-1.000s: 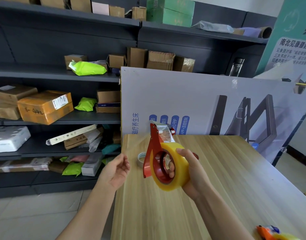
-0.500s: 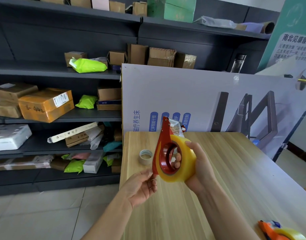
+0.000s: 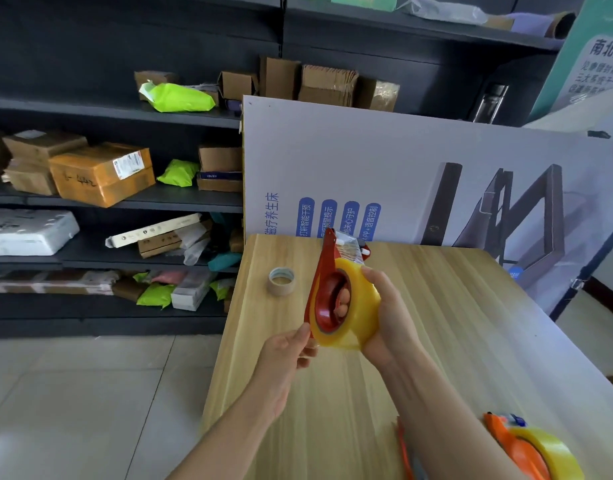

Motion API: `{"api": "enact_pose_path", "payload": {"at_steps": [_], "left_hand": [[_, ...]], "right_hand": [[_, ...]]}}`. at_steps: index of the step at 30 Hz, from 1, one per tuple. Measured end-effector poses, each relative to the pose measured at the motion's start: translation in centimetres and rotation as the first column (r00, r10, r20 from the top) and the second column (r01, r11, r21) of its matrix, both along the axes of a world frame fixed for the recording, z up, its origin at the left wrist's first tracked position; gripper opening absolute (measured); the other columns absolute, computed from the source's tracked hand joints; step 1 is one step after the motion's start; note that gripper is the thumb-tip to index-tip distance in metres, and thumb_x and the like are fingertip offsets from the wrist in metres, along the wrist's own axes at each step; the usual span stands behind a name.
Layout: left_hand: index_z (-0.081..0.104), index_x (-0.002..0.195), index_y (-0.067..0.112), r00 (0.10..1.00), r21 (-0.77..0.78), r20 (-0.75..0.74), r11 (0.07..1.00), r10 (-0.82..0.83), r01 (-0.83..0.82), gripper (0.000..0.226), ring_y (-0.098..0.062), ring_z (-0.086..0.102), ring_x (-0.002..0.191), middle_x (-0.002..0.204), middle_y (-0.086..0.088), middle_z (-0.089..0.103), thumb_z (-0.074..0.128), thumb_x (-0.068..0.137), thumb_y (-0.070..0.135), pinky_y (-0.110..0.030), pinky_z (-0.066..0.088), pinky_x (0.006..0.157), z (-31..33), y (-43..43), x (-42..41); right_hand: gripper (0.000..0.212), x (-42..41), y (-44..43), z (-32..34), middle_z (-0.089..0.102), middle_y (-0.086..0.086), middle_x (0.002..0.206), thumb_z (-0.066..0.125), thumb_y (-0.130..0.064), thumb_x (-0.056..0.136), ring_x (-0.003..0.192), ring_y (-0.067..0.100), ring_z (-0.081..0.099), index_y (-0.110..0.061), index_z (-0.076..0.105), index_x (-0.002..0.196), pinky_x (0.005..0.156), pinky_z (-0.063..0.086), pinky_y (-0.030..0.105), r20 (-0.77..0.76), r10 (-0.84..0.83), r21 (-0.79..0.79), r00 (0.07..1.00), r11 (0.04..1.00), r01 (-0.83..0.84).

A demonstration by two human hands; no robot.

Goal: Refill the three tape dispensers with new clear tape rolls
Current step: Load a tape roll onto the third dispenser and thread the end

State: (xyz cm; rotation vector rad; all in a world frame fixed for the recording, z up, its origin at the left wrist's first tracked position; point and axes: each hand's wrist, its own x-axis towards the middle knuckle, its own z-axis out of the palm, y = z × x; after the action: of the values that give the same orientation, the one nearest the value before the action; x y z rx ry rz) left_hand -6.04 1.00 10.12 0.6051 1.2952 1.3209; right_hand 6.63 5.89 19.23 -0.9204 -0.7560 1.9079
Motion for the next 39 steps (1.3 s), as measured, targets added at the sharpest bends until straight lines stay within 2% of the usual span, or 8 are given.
{"api": "enact_pose_path", "payload": {"at_steps": [3,8,15,20,22,26,34,39], "left_hand": [[0.069,0.082,0.002,0.994,-0.051,-0.018,0.993,0.110,-0.110,0.030,-0.019,0.057,0.067,0.072,-0.011,0.065,0.056,0.094,0.025,-0.030,0.045,0.068,-1.5,-1.7,3.7],[0.067,0.062,0.010,0.980,-0.151,-0.009,0.968,0.201,-0.200,0.033,-0.023,0.050,0.059,0.061,-0.011,0.062,0.058,0.092,0.021,-0.034,0.040,0.061,-4.5,-5.5,7.7],[0.070,0.071,0.005,0.979,-0.393,0.033,0.903,0.204,-0.175,0.024,-0.020,0.054,0.055,0.068,-0.014,0.070,0.060,0.088,0.019,-0.028,0.040,0.055,-8.9,-9.9,9.1],[0.069,0.087,-0.001,0.984,-0.538,0.048,0.835,0.173,-0.120,0.018,-0.014,0.059,0.049,0.073,-0.011,0.074,0.059,0.091,0.013,-0.021,0.043,0.044,-12.1,-12.1,9.1],[0.067,0.095,0.000,0.984,-0.587,0.065,0.804,0.166,-0.097,0.022,-0.014,0.061,0.051,0.077,-0.011,0.076,0.054,0.095,0.017,-0.020,0.044,0.046,-13.1,-12.7,8.9],[0.065,0.097,0.007,0.987,-0.655,0.091,0.755,0.132,-0.041,0.023,-0.018,0.064,0.064,0.085,-0.008,0.075,0.048,0.097,0.021,-0.024,0.046,0.051,-14.6,-13.3,8.5],[0.061,0.102,0.009,0.982,-0.708,0.150,0.706,0.117,0.024,0.026,-0.020,0.066,0.066,0.088,-0.008,0.073,0.037,0.100,0.015,-0.024,0.044,0.053,-17.1,-13.4,7.6],[0.059,0.099,0.007,0.977,-0.709,0.171,0.704,0.127,0.033,0.027,-0.022,0.066,0.065,0.088,-0.009,0.071,0.032,0.101,0.011,-0.026,0.044,0.055,-18.1,-13.1,7.6]], "right_hand": [[0.031,2.3,-1.2,-1.3,0.063,0.008,0.061,0.057,-0.034,0.090,0.044,0.019,0.057,-0.005,0.067,0.093,0.050,0.052,0.026,0.058,0.057,-0.029,0.997,0.998,-0.056],[0.031,5.0,-3.5,-4.7,0.064,0.010,0.065,0.052,-0.029,0.087,0.048,0.021,0.059,-0.003,0.069,0.086,0.055,0.052,0.029,0.111,0.147,-0.117,0.983,0.984,-0.134],[0.030,5.7,-6.3,-10.8,0.069,0.013,0.071,0.056,-0.028,0.089,0.055,0.023,0.063,-0.003,0.071,0.085,0.062,0.054,0.035,0.244,0.246,-0.219,0.938,0.956,-0.194],[0.031,5.2,-7.7,-15.0,0.070,0.012,0.070,0.056,-0.028,0.094,0.058,0.023,0.065,0.000,0.069,0.090,0.064,0.054,0.036,0.253,0.305,-0.311,0.918,0.924,-0.221],[0.032,5.0,-8.1,-16.4,0.070,0.012,0.071,0.054,-0.028,0.096,0.059,0.023,0.066,0.000,0.068,0.094,0.067,0.053,0.037,0.254,0.325,-0.353,0.911,0.908,-0.225],[0.032,4.4,-8.5,-18.8,0.071,0.010,0.068,0.051,-0.027,0.099,0.059,0.022,0.067,0.000,0.066,0.097,0.070,0.052,0.038,0.297,0.316,-0.402,0.901,0.897,-0.182],[0.034,3.3,-8.6,-21.7,0.069,0.014,0.076,0.049,-0.027,0.101,0.070,0.027,0.065,0.003,0.063,0.108,0.090,0.049,0.050,0.350,0.322,-0.422,0.880,0.893,-0.159],[0.031,2.8,-8.4,-22.7,0.070,0.009,0.071,0.051,-0.029,0.100,0.065,0.023,0.067,0.000,0.062,0.106,0.078,0.053,0.042,0.384,0.330,-0.426,0.862,0.892,-0.152]]}}
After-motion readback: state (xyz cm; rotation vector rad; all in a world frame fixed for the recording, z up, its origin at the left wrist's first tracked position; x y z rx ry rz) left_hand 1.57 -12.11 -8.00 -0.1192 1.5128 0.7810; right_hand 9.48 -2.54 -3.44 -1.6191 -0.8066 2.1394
